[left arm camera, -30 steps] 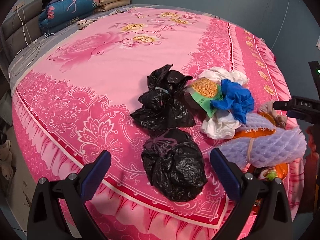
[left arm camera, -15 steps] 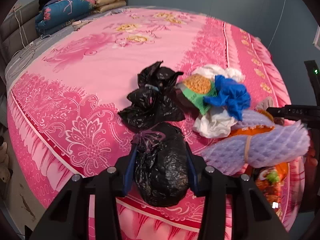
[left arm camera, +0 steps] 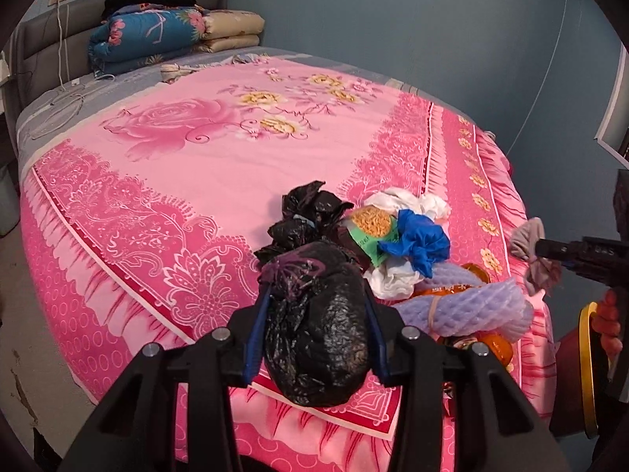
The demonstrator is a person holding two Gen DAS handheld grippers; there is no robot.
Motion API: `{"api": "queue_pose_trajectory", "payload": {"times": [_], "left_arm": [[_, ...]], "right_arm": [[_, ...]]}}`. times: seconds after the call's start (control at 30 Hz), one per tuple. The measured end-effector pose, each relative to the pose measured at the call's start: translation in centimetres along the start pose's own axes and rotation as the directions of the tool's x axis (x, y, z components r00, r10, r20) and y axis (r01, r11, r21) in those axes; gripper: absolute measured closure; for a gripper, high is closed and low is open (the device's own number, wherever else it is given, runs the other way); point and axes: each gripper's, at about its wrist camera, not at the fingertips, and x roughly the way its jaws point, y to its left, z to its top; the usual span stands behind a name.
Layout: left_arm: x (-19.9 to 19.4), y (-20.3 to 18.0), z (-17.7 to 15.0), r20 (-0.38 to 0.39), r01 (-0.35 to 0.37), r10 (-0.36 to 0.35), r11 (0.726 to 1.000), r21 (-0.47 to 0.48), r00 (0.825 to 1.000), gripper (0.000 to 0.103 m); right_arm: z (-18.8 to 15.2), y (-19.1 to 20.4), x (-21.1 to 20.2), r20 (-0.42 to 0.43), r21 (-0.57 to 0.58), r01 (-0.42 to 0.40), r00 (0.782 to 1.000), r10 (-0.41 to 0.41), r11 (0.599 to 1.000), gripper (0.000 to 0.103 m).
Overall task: Collect trash
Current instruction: 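Grasp the black plastic bag with the left tool while the right tool grasps the beige cloth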
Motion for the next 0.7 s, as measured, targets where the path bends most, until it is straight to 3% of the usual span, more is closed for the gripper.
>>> {"api": "queue_pose_trajectory", "payload": {"times": [0.33,0.7], "left_arm": [[-4.5,-1.7,0.3,0.104,0.050,-0.047,0.999,-0.021,0.993,0.063],[-10.4,-7.9,0.3,0.208,0.127,-0.144,0.988,0.090,0.968,0.063]], "right_arm": [[-4.1,0.0,-6.7,0.058,-0.017,-0.106,0.993,0.107,0.994,0.082],[-8.2,-2.5,-14.1,0.159,-0.011,-0.123,0.980,0.123,0.992,0.082]]}}
